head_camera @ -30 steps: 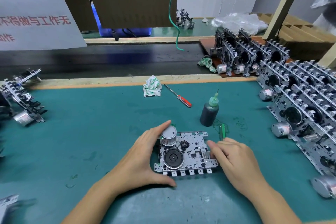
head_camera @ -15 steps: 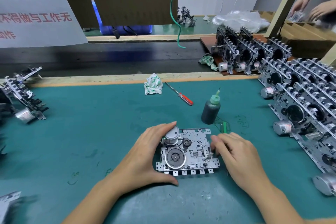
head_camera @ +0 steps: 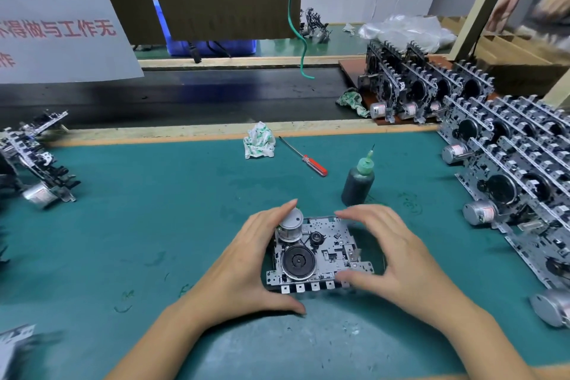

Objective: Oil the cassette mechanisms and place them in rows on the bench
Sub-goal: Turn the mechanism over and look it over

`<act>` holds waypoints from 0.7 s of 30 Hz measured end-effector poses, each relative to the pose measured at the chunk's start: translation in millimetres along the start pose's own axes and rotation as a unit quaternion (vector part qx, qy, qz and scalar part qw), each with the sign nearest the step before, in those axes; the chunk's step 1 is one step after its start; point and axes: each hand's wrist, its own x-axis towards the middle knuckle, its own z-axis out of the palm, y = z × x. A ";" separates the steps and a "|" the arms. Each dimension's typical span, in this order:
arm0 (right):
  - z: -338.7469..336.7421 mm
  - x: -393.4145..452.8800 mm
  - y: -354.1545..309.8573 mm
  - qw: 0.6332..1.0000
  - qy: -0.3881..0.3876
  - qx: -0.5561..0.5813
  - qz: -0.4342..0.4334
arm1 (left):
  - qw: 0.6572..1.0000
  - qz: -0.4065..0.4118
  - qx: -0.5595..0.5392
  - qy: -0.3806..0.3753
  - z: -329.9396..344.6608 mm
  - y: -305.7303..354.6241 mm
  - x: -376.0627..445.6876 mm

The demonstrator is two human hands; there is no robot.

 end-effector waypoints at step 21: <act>-21.9 33.5 -22.0 0.990 -0.123 -0.063 0.018 | 0.939 -0.120 -0.322 0.032 -1.5 -3.6 5.9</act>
